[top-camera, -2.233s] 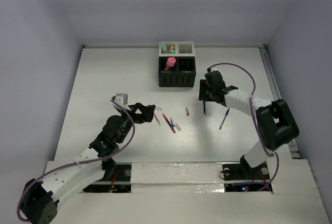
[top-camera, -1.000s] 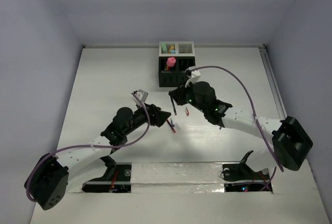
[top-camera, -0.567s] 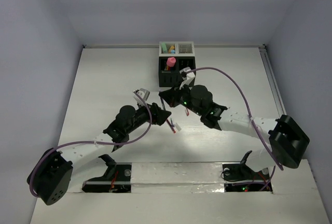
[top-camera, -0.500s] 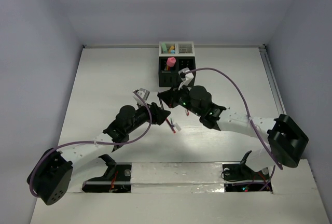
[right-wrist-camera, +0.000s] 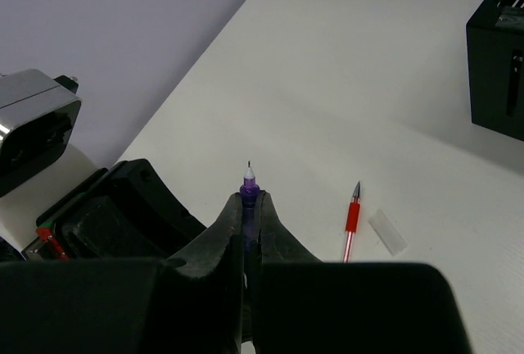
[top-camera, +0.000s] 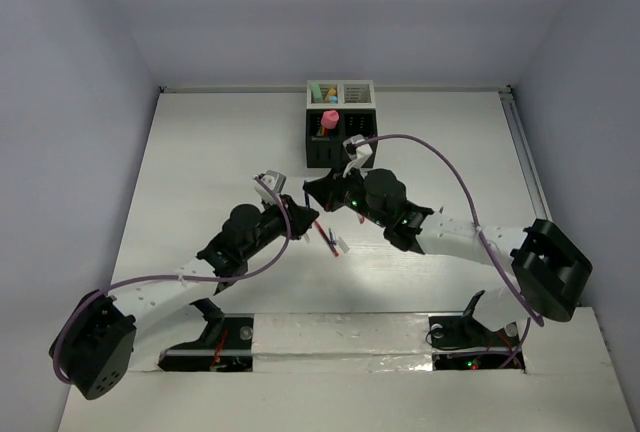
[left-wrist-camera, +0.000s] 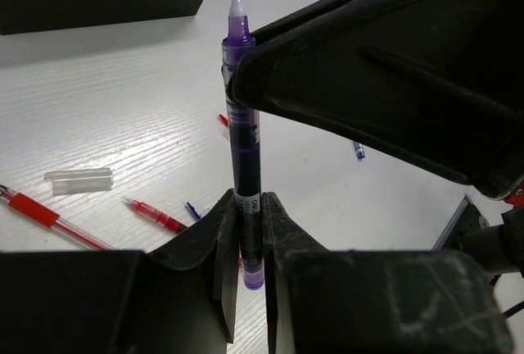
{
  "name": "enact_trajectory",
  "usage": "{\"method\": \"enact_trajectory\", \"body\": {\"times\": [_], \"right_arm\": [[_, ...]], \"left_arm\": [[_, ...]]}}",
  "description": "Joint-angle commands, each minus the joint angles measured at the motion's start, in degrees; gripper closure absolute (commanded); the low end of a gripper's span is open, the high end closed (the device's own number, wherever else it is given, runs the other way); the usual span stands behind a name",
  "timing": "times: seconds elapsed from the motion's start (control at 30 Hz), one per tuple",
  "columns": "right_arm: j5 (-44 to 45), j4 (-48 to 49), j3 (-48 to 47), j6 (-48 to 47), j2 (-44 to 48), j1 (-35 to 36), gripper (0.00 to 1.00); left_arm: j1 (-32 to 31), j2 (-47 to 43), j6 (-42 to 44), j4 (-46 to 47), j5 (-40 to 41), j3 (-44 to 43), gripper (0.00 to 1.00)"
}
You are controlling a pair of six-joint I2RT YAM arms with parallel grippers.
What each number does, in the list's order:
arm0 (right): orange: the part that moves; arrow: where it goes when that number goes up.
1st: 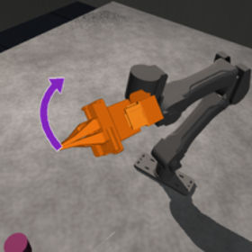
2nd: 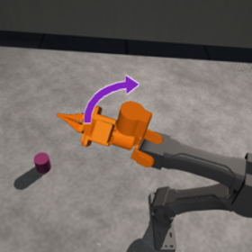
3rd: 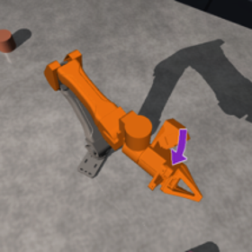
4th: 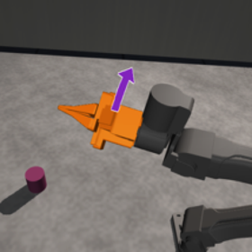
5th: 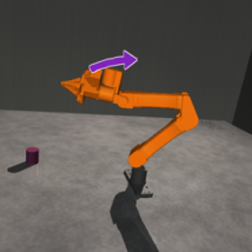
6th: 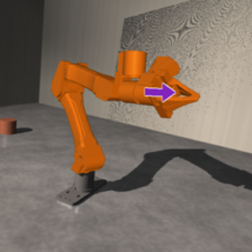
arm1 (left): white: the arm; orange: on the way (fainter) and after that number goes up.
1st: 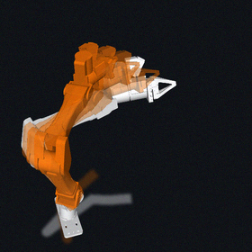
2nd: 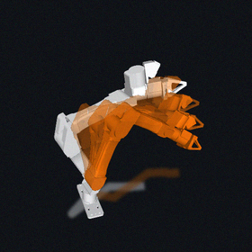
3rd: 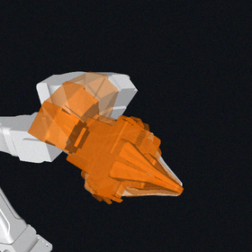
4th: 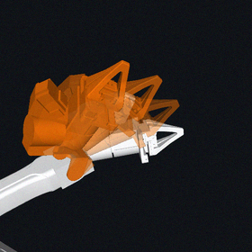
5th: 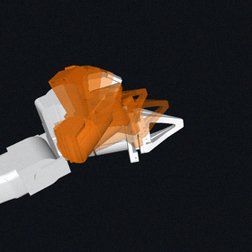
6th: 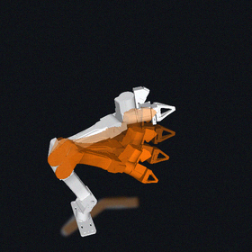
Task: Sort the stationery into containers
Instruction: Pick up the pen cap from the center of the board.
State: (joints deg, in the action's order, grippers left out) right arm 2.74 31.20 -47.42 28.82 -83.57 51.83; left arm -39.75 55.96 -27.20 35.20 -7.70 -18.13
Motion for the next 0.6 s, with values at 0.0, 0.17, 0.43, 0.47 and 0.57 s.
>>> {"method": "enact_trajectory", "body": {"times": [0.0, 0.17, 0.43, 0.47, 0.57], "right_arm": [[1.91, -2.18, -0.48, -1.74, 4.02, 0.46, 1.00], [3.85, -5.79, -1.09, -3.50, 6.75, -0.15, 0.95], [2.10, -22.05, -5.85, -9.30, 10.17, -2.52, 0.45], [1.31, -22.76, -5.50, -10.00, 11.57, -3.05, 0.49], [-0.45, -26.80, -5.49, -10.80, 14.84, -3.67, 0.72]], "left_arm": [[-0.07, -3.14, 1.97, 2.15, 2.07, -2.17, 1.00], [-0.07, -5.07, 2.41, 1.98, 2.52, -1.56, 1.00], [-0.07, -7.62, 2.94, -0.47, 6.38, -1.38, 1.00], [-0.07, -7.97, 2.77, -0.92, 7.08, -1.38, 1.00], [-0.07, -10.52, 1.98, -3.38, 12.96, -1.12, 1.00]]}}
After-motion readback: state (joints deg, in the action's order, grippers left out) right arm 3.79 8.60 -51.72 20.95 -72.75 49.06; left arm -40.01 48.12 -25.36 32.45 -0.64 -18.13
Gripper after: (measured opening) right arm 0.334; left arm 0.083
